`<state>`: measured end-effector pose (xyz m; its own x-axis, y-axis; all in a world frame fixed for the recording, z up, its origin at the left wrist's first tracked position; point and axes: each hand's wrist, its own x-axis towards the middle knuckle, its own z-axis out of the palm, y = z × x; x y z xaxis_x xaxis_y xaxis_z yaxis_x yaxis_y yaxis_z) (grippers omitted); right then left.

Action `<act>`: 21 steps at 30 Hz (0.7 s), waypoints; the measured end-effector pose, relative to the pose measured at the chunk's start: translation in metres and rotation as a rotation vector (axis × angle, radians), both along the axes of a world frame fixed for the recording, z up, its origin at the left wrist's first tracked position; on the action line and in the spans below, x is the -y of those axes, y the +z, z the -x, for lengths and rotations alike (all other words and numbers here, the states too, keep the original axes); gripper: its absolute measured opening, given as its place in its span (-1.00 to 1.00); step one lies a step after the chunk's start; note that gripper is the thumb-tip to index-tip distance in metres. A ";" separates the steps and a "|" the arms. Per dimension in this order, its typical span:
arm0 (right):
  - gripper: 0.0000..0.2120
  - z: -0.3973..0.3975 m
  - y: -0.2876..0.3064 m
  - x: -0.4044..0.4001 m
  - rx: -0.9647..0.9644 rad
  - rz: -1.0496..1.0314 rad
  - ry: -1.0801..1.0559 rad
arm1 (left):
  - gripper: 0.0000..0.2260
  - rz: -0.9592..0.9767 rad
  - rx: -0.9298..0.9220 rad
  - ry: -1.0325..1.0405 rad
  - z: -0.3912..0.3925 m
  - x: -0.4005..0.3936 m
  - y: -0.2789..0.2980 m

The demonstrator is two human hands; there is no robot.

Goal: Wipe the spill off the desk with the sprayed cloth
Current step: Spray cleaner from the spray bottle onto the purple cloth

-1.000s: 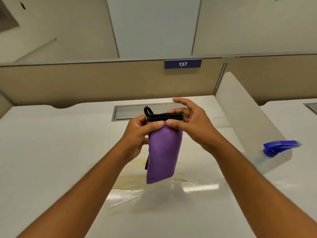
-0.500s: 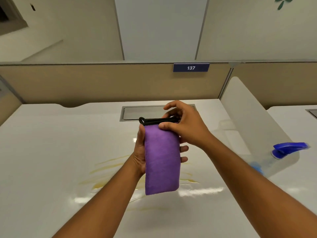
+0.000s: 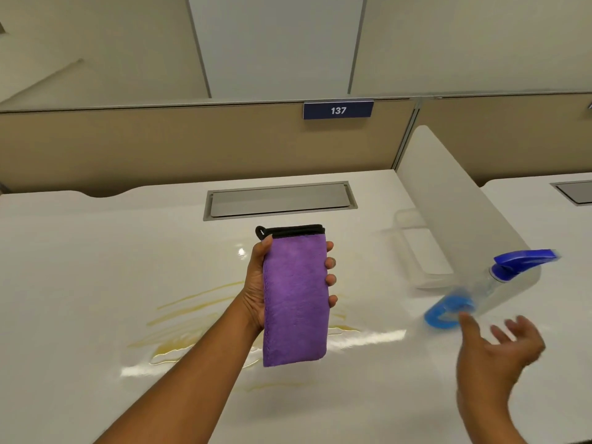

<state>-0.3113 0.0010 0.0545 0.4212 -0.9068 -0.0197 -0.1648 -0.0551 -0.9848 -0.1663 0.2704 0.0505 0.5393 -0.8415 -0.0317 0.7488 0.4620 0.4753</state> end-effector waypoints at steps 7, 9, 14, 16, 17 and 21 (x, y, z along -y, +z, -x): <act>-0.05 -0.033 0.000 0.065 -0.077 0.123 0.101 | -0.12 -0.004 0.011 -0.006 0.001 0.012 0.000; -0.11 -0.043 0.000 0.070 -0.043 0.148 0.135 | -0.13 -0.010 0.019 -0.002 0.001 0.012 0.004; -0.27 -0.067 -0.005 0.079 -0.004 0.151 0.157 | -0.12 -0.005 0.027 -0.012 0.001 0.011 0.012; -0.37 -0.076 -0.007 0.080 -0.009 0.150 0.106 | -0.11 0.017 0.022 -0.029 -0.001 0.011 0.009; -0.40 -0.078 -0.008 0.081 -0.013 0.155 0.078 | -0.11 0.025 0.025 -0.045 -0.002 0.013 0.007; -0.39 -0.079 -0.004 0.080 -0.001 0.138 0.124 | -0.13 0.072 0.028 -0.123 -0.008 0.025 -0.005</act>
